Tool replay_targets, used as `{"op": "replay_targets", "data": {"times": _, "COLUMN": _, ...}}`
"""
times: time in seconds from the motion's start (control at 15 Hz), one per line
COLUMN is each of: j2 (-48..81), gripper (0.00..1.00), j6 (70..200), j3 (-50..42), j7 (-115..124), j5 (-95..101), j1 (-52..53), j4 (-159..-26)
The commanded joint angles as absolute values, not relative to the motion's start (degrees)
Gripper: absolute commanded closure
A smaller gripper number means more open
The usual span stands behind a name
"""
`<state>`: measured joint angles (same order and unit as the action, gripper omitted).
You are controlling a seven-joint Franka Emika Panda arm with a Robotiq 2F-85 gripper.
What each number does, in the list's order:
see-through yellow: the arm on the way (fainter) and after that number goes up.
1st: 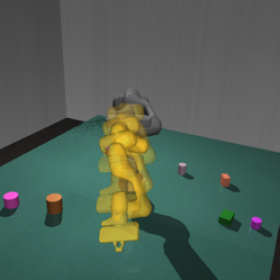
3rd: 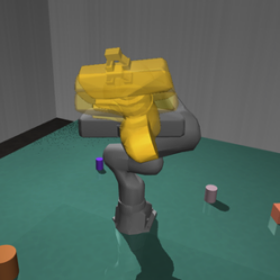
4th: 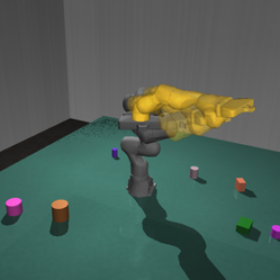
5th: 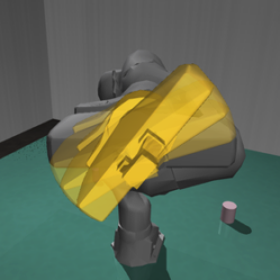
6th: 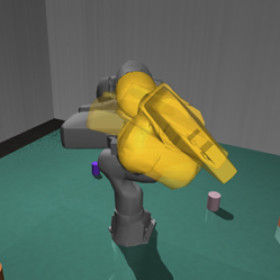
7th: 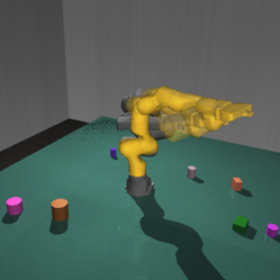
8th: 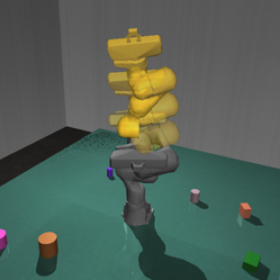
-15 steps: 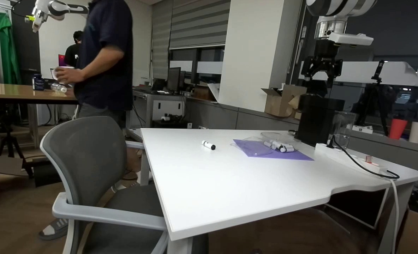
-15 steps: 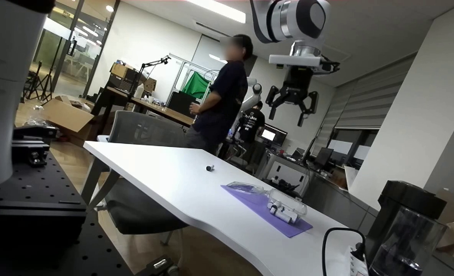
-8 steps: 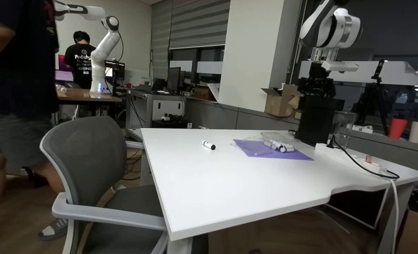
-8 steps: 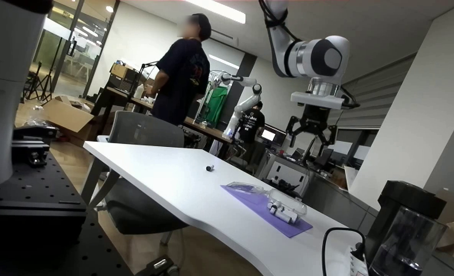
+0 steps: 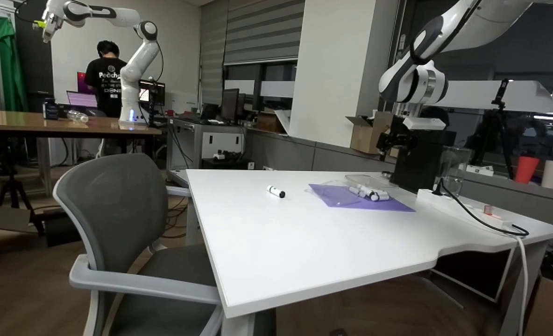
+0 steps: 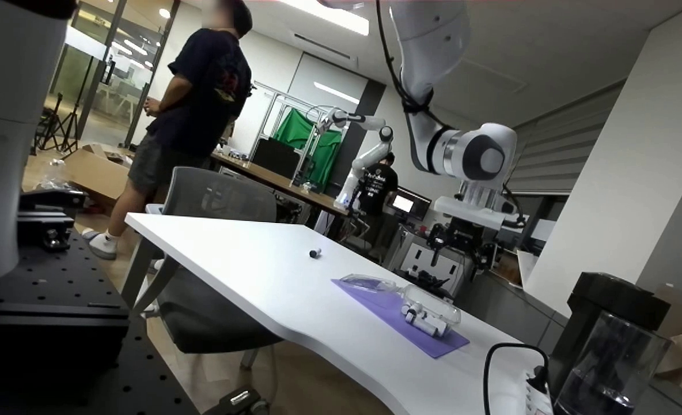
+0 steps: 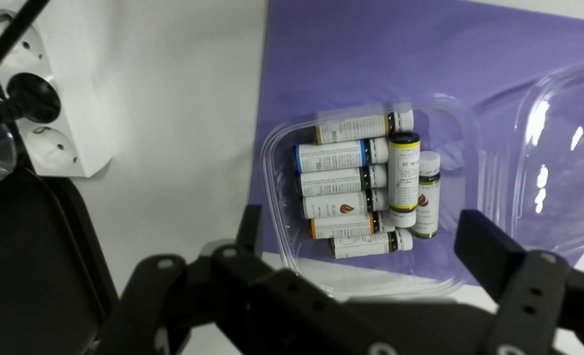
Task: Take three bottles from the container and put them on the table
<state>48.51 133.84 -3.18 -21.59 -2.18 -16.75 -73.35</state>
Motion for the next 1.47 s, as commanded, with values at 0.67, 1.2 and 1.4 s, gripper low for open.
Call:
{"op": "replay_targets", "data": {"times": 0.67, "j2": 77.7, "gripper": 0.32, "j6": 126.0, "j3": -2.7, "j7": -21.0, "j5": -0.6, "j1": -15.0, "j4": -35.2}}
{"op": "replay_targets", "data": {"times": 1.2, "j2": 81.7, "gripper": 0.89, "j6": 122.4, "j3": -0.5, "j7": -21.2, "j5": -0.8, "j1": -14.6, "j4": -28.7}}
{"op": "replay_targets", "data": {"times": 1.4, "j2": 81.4, "gripper": 0.49, "j6": 121.7, "j3": -0.7, "j7": -21.3, "j5": -1.4, "j1": -14.5, "j4": -29.0}}
